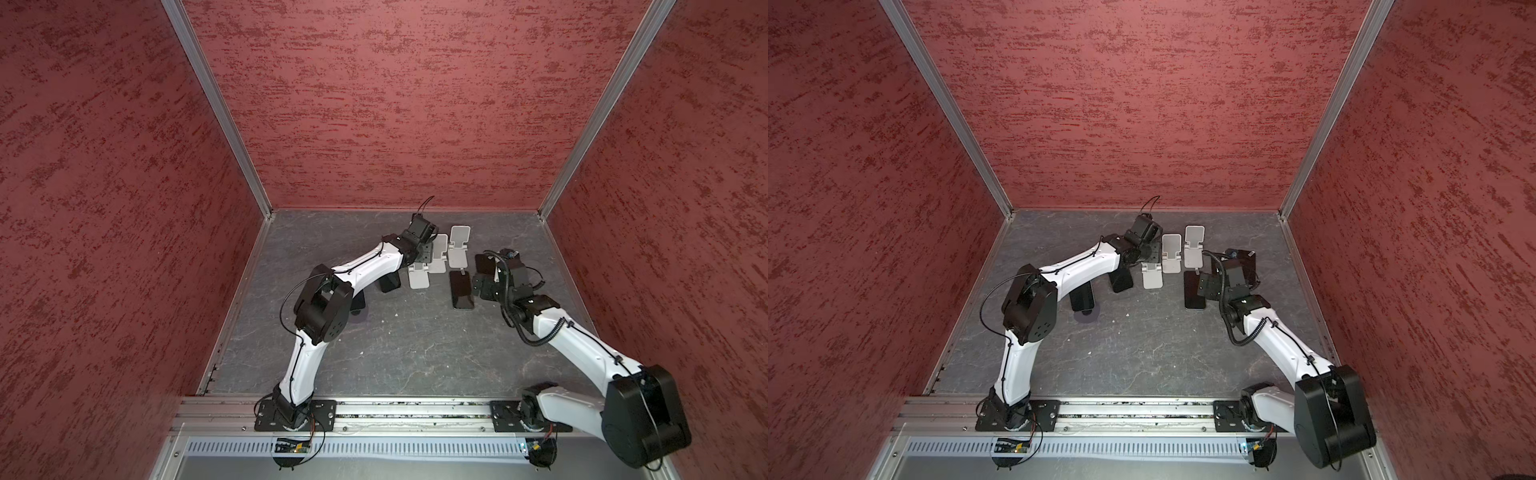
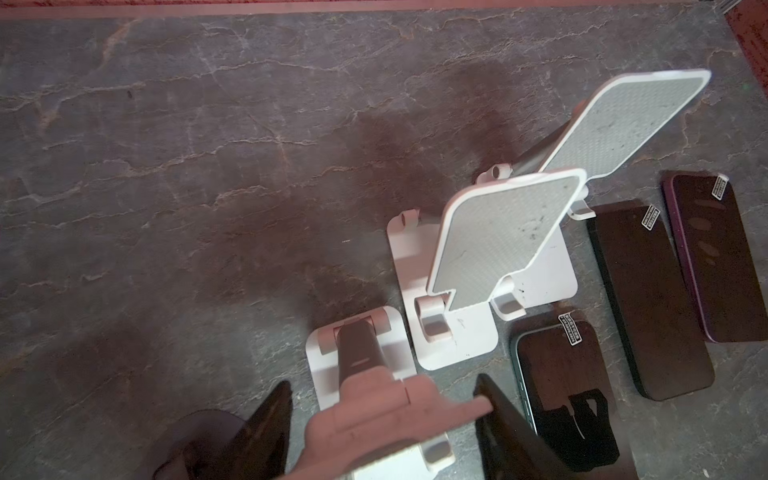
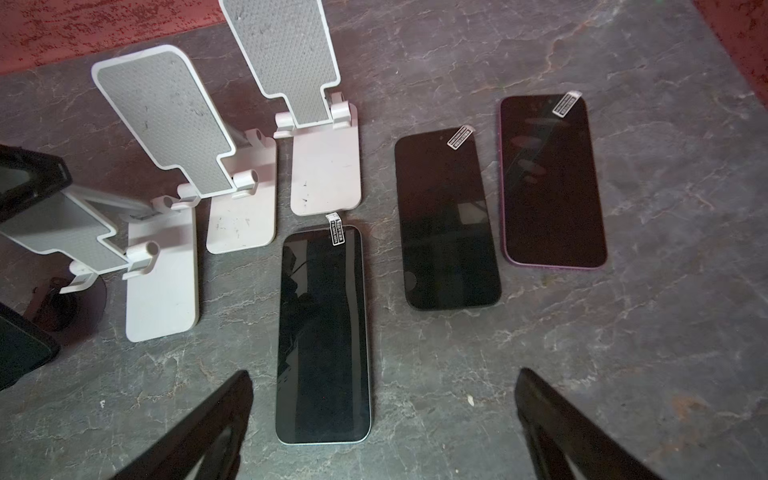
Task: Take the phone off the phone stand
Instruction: 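Carry the white stand with the left gripper toward the stands near the far wall, then set the white stand down beside the two empty stands and release it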
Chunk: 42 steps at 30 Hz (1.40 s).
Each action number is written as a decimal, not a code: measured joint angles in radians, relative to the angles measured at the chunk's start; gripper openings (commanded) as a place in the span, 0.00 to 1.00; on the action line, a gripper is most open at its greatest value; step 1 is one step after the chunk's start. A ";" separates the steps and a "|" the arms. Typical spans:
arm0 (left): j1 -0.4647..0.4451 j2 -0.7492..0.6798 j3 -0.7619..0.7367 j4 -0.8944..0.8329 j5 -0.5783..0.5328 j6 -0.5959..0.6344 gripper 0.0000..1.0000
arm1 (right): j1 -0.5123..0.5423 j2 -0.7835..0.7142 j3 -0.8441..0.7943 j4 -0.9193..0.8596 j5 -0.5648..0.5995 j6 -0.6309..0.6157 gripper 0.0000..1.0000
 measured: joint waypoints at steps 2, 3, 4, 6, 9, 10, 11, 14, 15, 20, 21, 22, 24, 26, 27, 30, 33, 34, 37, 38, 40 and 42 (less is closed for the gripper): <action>0.001 0.010 0.016 -0.009 0.000 0.000 0.60 | 0.000 0.000 0.000 0.000 0.000 0.000 0.99; 0.002 0.014 0.023 -0.018 0.000 0.000 0.61 | 0.000 0.000 0.000 0.000 0.000 0.000 0.99; 0.002 0.017 0.030 -0.025 -0.001 0.000 0.62 | 0.000 0.000 0.000 0.000 0.000 0.000 0.99; 0.002 0.019 0.038 -0.037 -0.002 -0.001 0.65 | 0.000 0.000 0.000 0.000 0.000 0.000 0.99; 0.002 0.019 0.048 -0.054 -0.007 0.000 0.68 | 0.000 0.000 0.000 0.000 0.000 0.000 0.99; 0.002 0.019 0.049 -0.056 -0.009 -0.001 0.69 | 0.000 0.000 0.000 0.000 0.000 0.000 0.99; 0.002 0.019 0.050 -0.059 -0.011 -0.001 0.69 | 0.000 0.000 0.000 0.000 0.000 0.000 0.99; 0.002 0.022 0.050 -0.061 -0.016 -0.003 0.71 | 0.000 0.000 0.000 0.000 0.000 0.000 0.99; 0.002 0.023 0.050 -0.062 -0.018 -0.004 0.71 | 0.000 0.000 0.000 0.000 0.000 0.000 0.99; 0.003 0.032 0.051 -0.063 -0.026 -0.004 0.73 | -0.001 0.000 0.000 0.000 0.000 0.000 0.99; 0.003 0.035 0.051 -0.063 -0.027 -0.005 0.74 | -0.001 0.000 -0.001 0.000 0.000 0.000 0.99; 0.003 0.035 0.051 -0.066 -0.028 -0.005 0.74 | -0.001 0.000 -0.001 0.000 0.000 0.000 0.99; 0.003 0.035 0.051 -0.069 -0.030 -0.005 0.77 | -0.001 0.000 -0.001 0.001 0.000 0.000 0.99; 0.003 0.035 0.053 -0.069 -0.031 -0.005 0.78 | -0.001 0.000 -0.001 0.000 0.000 0.000 0.99; 0.003 0.035 0.053 -0.069 -0.032 -0.005 0.78 | -0.001 0.000 -0.001 0.000 0.000 0.000 0.99; 0.003 0.035 0.056 -0.070 -0.037 -0.004 0.80 | -0.001 0.000 -0.001 0.000 0.000 0.000 0.99; 0.003 0.035 0.056 -0.070 -0.042 -0.004 0.81 | -0.001 0.000 -0.001 0.001 0.000 0.000 0.99; 0.003 0.035 0.056 -0.070 -0.043 -0.004 0.81 | -0.001 0.000 -0.001 0.001 0.000 0.000 0.99; 0.002 0.034 0.056 -0.072 -0.052 -0.003 0.81 | -0.001 0.000 -0.001 0.001 0.000 0.000 0.99; 0.002 0.032 0.056 -0.074 -0.056 -0.001 0.81 | -0.001 0.000 -0.001 0.001 0.000 0.000 0.99; 0.000 0.025 0.056 -0.079 -0.064 0.006 0.82 | -0.001 0.000 -0.001 0.001 0.000 0.000 0.99; -0.003 0.010 0.056 -0.085 -0.076 0.013 0.83 | -0.001 0.000 -0.001 0.001 -0.002 0.000 0.99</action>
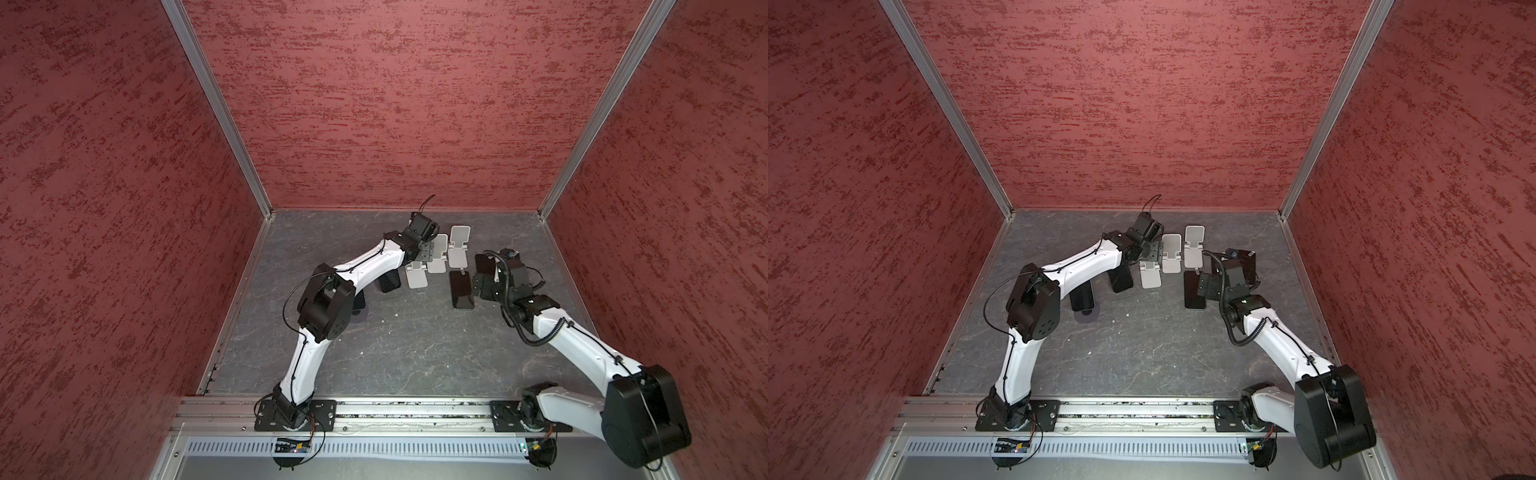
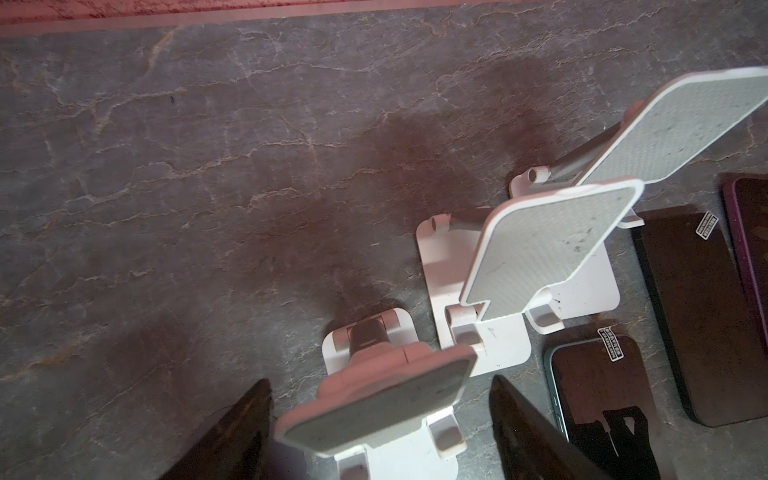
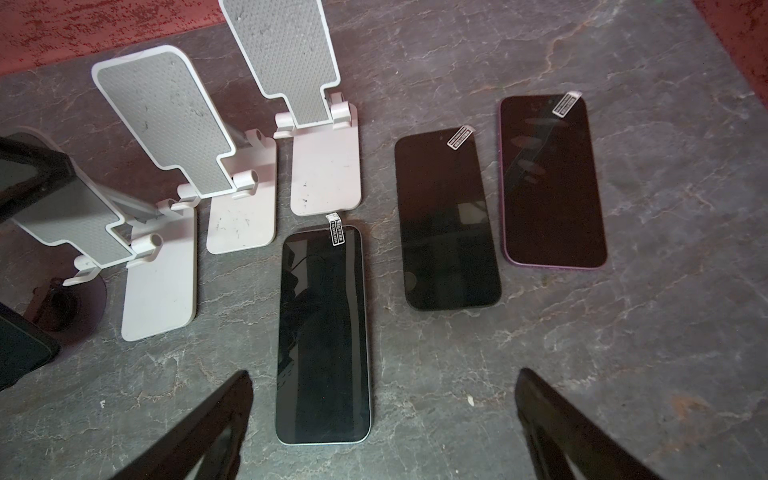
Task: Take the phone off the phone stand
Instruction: 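Set the white stand down beside the two empty stands and release it, then withdraw the left gripper toward the standing phones while the right gripper nears the stands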
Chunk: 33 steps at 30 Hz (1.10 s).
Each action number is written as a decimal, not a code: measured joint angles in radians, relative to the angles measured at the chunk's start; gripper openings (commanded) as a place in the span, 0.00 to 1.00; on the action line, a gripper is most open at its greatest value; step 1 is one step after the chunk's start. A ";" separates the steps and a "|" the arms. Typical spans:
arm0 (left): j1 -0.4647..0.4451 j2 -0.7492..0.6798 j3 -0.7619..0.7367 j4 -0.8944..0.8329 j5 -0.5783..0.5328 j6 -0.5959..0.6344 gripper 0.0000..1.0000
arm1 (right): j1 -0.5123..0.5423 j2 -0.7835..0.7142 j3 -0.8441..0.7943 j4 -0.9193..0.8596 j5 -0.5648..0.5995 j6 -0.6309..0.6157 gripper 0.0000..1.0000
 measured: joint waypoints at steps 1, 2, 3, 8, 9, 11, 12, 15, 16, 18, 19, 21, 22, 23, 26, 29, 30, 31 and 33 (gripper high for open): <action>-0.002 -0.008 0.000 -0.003 -0.008 0.003 0.83 | 0.000 0.000 0.000 0.000 0.000 0.000 0.99; -0.004 -0.021 0.000 -0.006 -0.015 0.010 0.84 | 0.000 0.000 0.000 0.000 -0.001 0.000 0.99; -0.007 -0.034 0.000 -0.007 -0.023 0.016 0.84 | 0.000 0.000 0.000 0.000 -0.002 0.000 0.99; -0.035 -0.102 0.000 -0.007 -0.069 0.047 0.86 | 0.000 0.000 0.000 0.000 -0.002 0.000 0.99; -0.043 -0.116 0.000 -0.007 -0.079 0.055 0.87 | 0.000 0.000 0.000 0.000 -0.003 0.000 0.99; -0.061 -0.140 0.000 -0.008 -0.096 0.065 0.87 | 0.000 0.000 0.000 0.000 -0.003 0.000 0.99; -0.071 -0.153 0.000 -0.008 -0.105 0.069 0.88 | 0.000 0.000 0.000 0.000 -0.003 0.000 0.99; -0.102 -0.195 -0.007 -0.007 -0.127 0.085 0.89 | 0.000 0.000 0.000 0.000 -0.004 0.000 0.99; -0.110 -0.209 -0.013 -0.006 -0.136 0.090 0.89 | 0.000 0.000 0.000 0.000 -0.005 0.000 0.99; -0.131 -0.252 -0.041 0.000 -0.158 0.103 0.89 | 0.000 0.000 0.000 0.000 -0.006 0.000 0.99; -0.142 -0.277 -0.062 0.003 -0.170 0.107 0.89 | 0.000 0.000 0.000 0.000 -0.008 0.000 0.99; -0.159 -0.323 -0.105 0.011 -0.192 0.114 0.90 | 0.000 0.000 0.000 0.000 -0.016 0.000 0.99; -0.167 -0.350 -0.133 0.019 -0.199 0.115 0.89 | 0.000 0.000 0.000 0.000 -0.023 0.000 0.99; -0.174 -0.378 -0.166 0.027 -0.207 0.118 0.90 | 0.000 -0.002 0.000 0.000 -0.031 0.000 0.99; -0.188 -0.461 -0.273 0.049 -0.221 0.121 0.90 | 0.000 -0.014 0.000 0.000 -0.060 0.002 0.99; -0.201 -0.535 -0.376 0.073 -0.225 0.121 0.90 | 0.000 -0.030 0.001 0.000 -0.087 0.005 0.99; -0.206 -0.560 -0.412 0.084 -0.227 0.121 0.90 | 0.000 -0.032 0.003 0.000 -0.093 0.008 0.99; -0.212 -0.586 -0.448 0.095 -0.229 0.121 0.90 | 0.000 -0.033 0.005 0.000 -0.101 0.009 0.99; -0.228 -0.641 -0.520 0.113 -0.234 0.120 0.91 | 0.000 -0.034 0.010 0.000 -0.113 0.015 0.99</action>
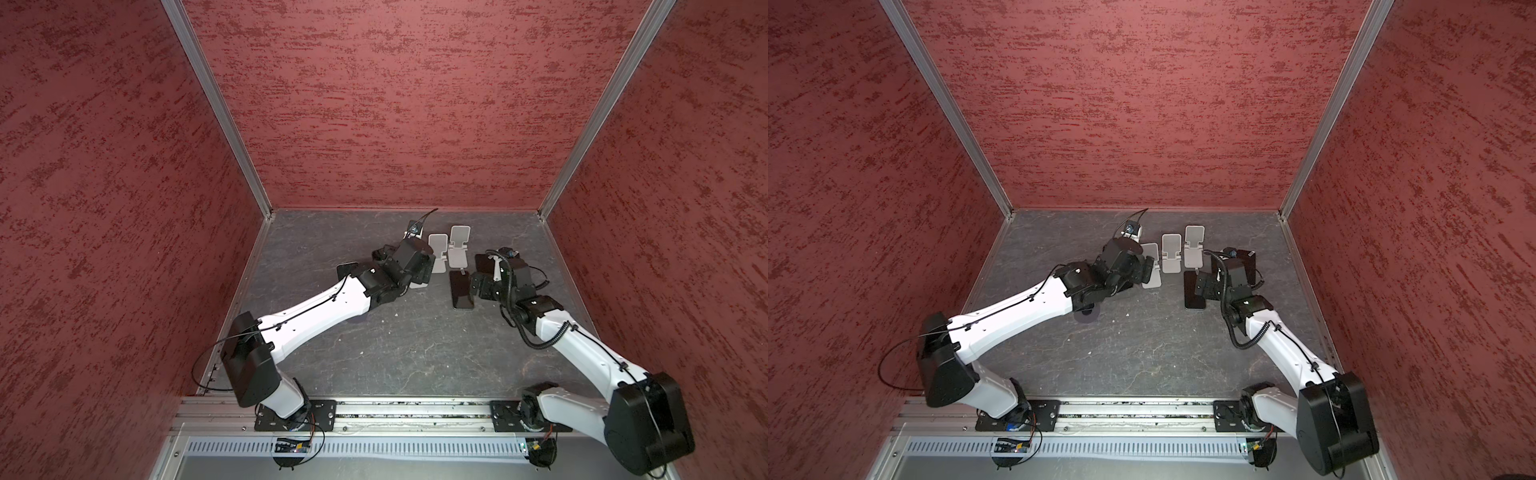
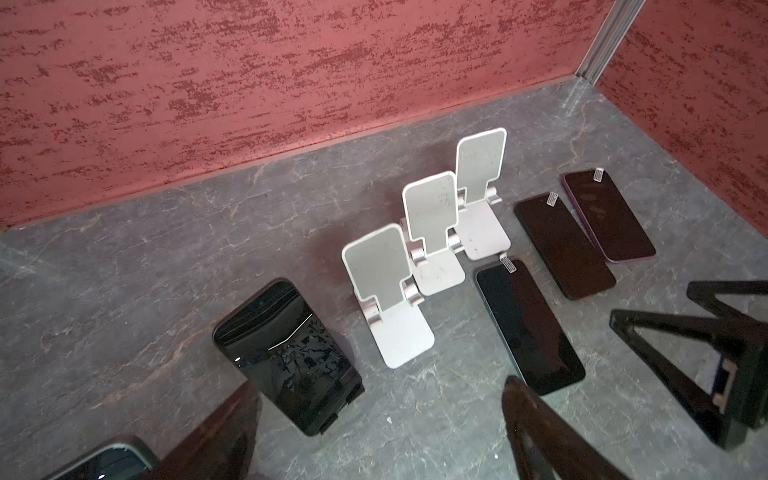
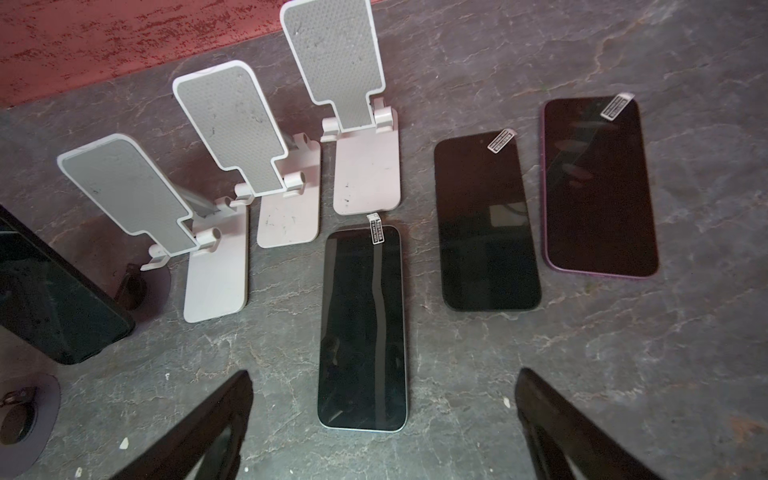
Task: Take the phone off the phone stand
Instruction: 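Withdraw the left gripper toward the standing phones while the right gripper nears the stands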
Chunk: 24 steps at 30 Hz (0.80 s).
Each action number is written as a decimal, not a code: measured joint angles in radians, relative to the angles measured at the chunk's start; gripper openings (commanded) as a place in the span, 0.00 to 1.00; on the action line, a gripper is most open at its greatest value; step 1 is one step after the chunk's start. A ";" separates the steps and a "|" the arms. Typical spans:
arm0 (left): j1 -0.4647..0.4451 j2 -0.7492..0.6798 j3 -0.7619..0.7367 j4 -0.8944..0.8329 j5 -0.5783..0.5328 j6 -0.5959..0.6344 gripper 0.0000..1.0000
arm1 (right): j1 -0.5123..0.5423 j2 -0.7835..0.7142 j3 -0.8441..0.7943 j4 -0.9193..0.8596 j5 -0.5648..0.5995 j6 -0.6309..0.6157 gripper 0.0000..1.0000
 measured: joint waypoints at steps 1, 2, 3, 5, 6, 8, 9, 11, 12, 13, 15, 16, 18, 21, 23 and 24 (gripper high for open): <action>-0.007 -0.027 -0.032 0.008 -0.001 -0.005 0.91 | 0.000 0.000 0.003 -0.001 -0.007 0.003 0.99; -0.013 -0.054 -0.061 0.014 -0.001 -0.011 0.91 | 0.000 0.000 0.008 -0.002 -0.014 0.006 0.99; -0.018 -0.077 -0.084 0.017 -0.001 -0.017 0.91 | 0.000 0.000 0.014 -0.003 -0.019 0.010 0.99; -0.023 -0.128 -0.132 0.027 -0.002 -0.034 0.91 | 0.000 0.000 0.027 -0.003 -0.027 0.016 0.99; -0.023 -0.151 -0.154 0.032 -0.002 -0.042 0.91 | 0.000 0.001 0.036 -0.005 -0.031 0.019 0.99; -0.024 -0.196 -0.196 0.039 -0.006 -0.062 0.92 | 0.000 0.003 0.052 -0.006 -0.037 0.025 0.99; -0.026 -0.218 -0.219 0.043 -0.006 -0.071 0.93 | 0.001 0.005 0.061 -0.006 -0.041 0.028 0.99; -0.038 -0.257 -0.264 0.047 -0.008 -0.090 0.94 | 0.007 0.012 0.081 -0.007 -0.048 0.034 0.99; -0.048 -0.274 -0.288 0.048 -0.008 -0.100 0.94 | 0.010 0.016 0.090 -0.006 -0.050 0.038 0.99; -0.060 -0.290 -0.311 0.052 -0.009 -0.107 0.95 | 0.014 0.022 0.100 -0.006 -0.051 0.040 0.99; -0.083 -0.314 -0.349 0.055 -0.012 -0.121 0.97 | 0.027 0.035 0.118 -0.007 -0.051 0.042 0.99; -0.095 -0.325 -0.368 0.055 -0.014 -0.126 0.97 | 0.034 0.043 0.129 -0.008 -0.051 0.043 0.99; -0.115 -0.346 -0.396 0.053 -0.019 -0.135 0.99 | 0.049 0.059 0.147 -0.008 -0.051 0.043 0.99; -0.136 -0.380 -0.421 0.044 -0.043 -0.153 1.00 | 0.076 0.085 0.174 -0.010 -0.050 0.045 0.99; -0.145 -0.411 -0.436 0.042 -0.062 -0.165 1.00 | 0.093 0.102 0.188 -0.010 -0.049 0.045 0.99; -0.148 -0.434 -0.448 0.041 -0.070 -0.173 1.00 | 0.103 0.110 0.195 -0.010 -0.047 0.045 0.99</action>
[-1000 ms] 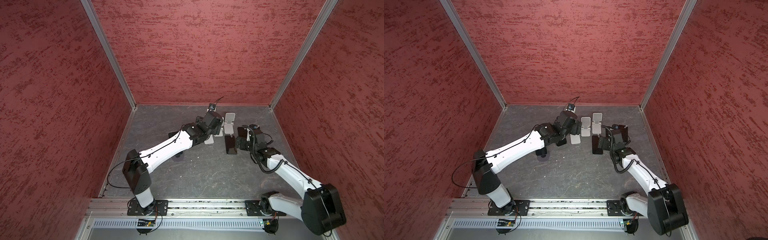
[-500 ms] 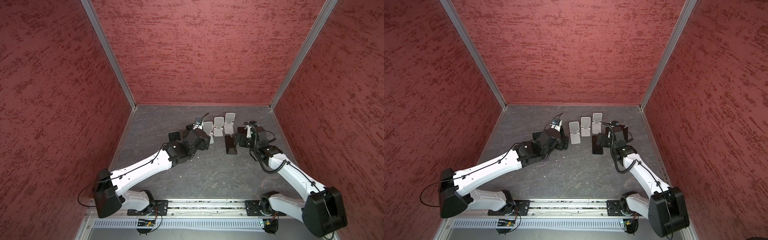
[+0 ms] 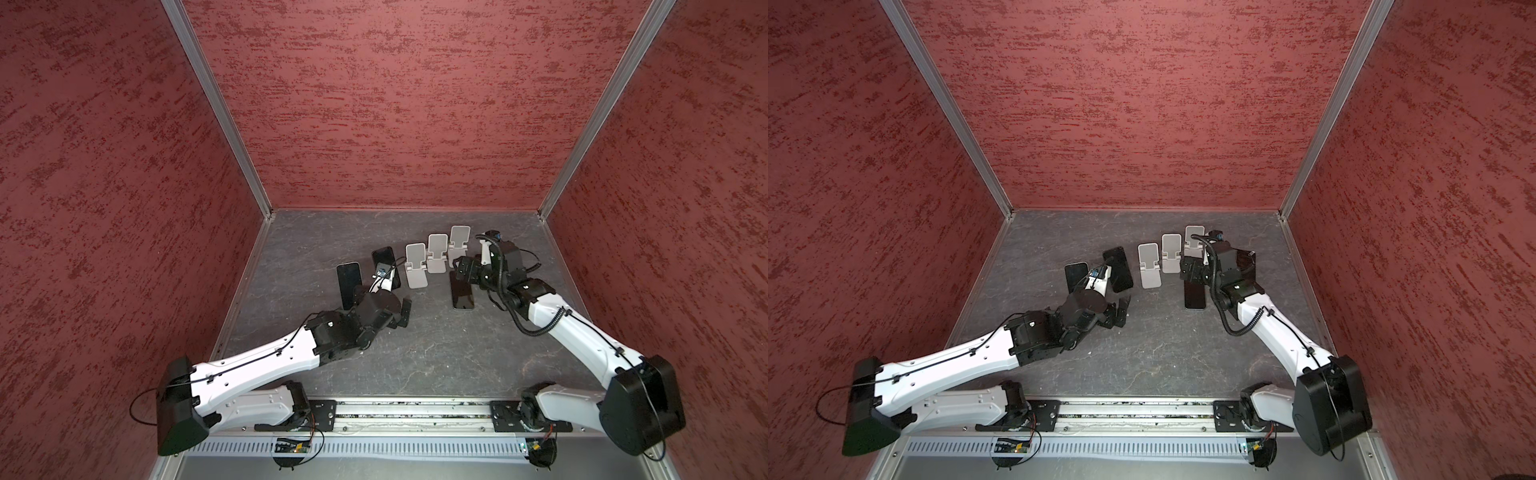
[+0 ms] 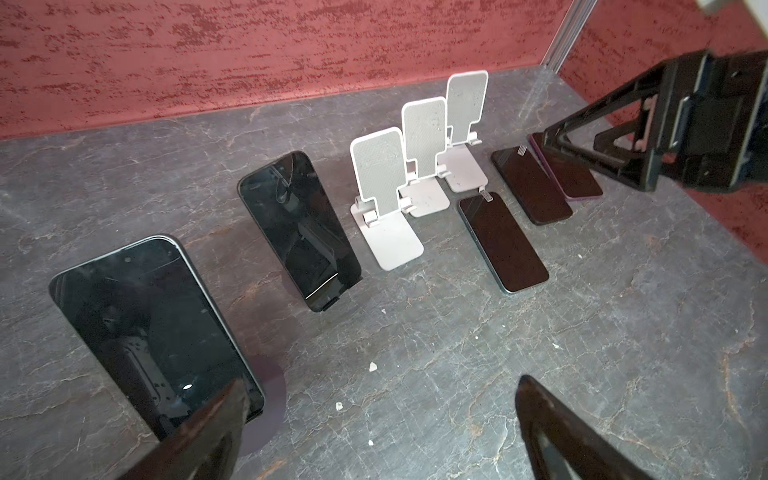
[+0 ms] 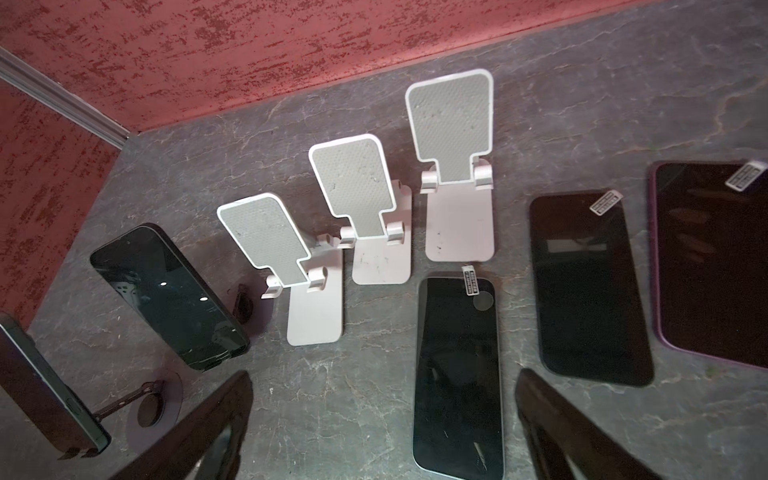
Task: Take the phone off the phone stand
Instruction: 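Withdraw the left gripper toward the standing phones while the right gripper nears the stands, then move the right gripper to the black phone standing on the grey stand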
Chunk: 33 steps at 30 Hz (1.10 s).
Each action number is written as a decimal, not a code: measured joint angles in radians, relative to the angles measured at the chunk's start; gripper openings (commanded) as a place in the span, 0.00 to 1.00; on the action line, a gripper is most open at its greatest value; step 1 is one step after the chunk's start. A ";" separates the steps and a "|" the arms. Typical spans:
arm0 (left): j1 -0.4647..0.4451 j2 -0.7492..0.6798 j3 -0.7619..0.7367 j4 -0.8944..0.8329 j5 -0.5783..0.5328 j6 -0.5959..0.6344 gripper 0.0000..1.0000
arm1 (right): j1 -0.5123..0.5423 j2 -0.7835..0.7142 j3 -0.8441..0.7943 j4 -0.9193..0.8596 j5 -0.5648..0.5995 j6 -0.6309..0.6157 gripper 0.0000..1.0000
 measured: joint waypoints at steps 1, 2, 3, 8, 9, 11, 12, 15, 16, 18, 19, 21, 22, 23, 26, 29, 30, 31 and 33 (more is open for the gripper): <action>-0.002 -0.022 -0.012 -0.002 -0.007 -0.006 1.00 | 0.010 0.008 0.007 0.001 0.001 0.000 0.99; -0.003 -0.040 -0.023 -0.002 -0.013 -0.011 1.00 | 0.018 0.016 0.015 -0.001 0.003 0.000 0.99; -0.003 -0.062 -0.035 -0.003 -0.019 -0.019 1.00 | 0.027 0.025 0.024 -0.001 0.005 0.000 0.99; -0.003 -0.156 -0.086 -0.001 -0.023 -0.037 1.00 | 0.070 0.064 0.072 -0.006 0.024 0.000 0.99; -0.003 -0.178 -0.099 -0.001 -0.022 -0.038 1.00 | 0.080 0.071 0.081 -0.007 0.029 0.000 0.99; -0.003 -0.222 -0.124 0.001 -0.021 -0.041 1.00 | 0.097 0.079 0.096 -0.012 0.037 0.000 0.99; -0.003 -0.245 -0.137 0.004 -0.021 -0.044 1.00 | 0.105 0.084 0.103 -0.013 0.043 0.000 0.99; -0.003 -0.311 -0.177 0.018 -0.019 -0.048 1.00 | 0.129 0.105 0.124 -0.018 0.055 0.000 0.99; -0.003 -0.327 -0.188 0.023 -0.019 -0.052 1.00 | 0.135 0.112 0.130 -0.020 0.057 0.000 0.99; -0.003 -0.362 -0.211 0.034 -0.016 -0.063 0.99 | 0.151 0.135 0.145 -0.023 0.066 -0.001 0.99; -0.003 -0.373 -0.219 0.039 -0.015 -0.065 1.00 | 0.158 0.145 0.150 -0.024 0.069 -0.002 0.99; -0.003 -0.390 -0.234 0.046 -0.013 -0.074 1.00 | 0.175 0.169 0.161 -0.027 0.075 -0.005 0.99; -0.003 -0.394 -0.237 0.046 -0.013 -0.074 1.00 | 0.182 0.180 0.165 -0.027 0.077 -0.005 0.99; -0.003 -0.397 -0.240 0.047 -0.012 -0.075 1.00 | 0.191 0.194 0.171 -0.026 0.080 -0.006 0.99; -0.003 -0.401 -0.241 0.050 -0.009 -0.074 1.00 | 0.215 0.237 0.184 -0.025 0.083 -0.008 0.99; -0.003 -0.400 -0.241 0.051 -0.010 -0.072 1.00 | 0.232 0.268 0.185 -0.021 0.087 -0.008 0.99; -0.003 -0.401 -0.241 0.051 -0.010 -0.071 1.00 | 0.236 0.278 0.189 -0.022 0.088 -0.008 0.99; -0.003 -0.401 -0.241 0.053 -0.010 -0.070 1.00 | 0.242 0.291 0.197 -0.022 0.088 -0.008 0.99; -0.003 -0.401 -0.241 0.059 -0.010 -0.068 1.00 | 0.251 0.314 0.215 -0.018 0.088 -0.008 0.99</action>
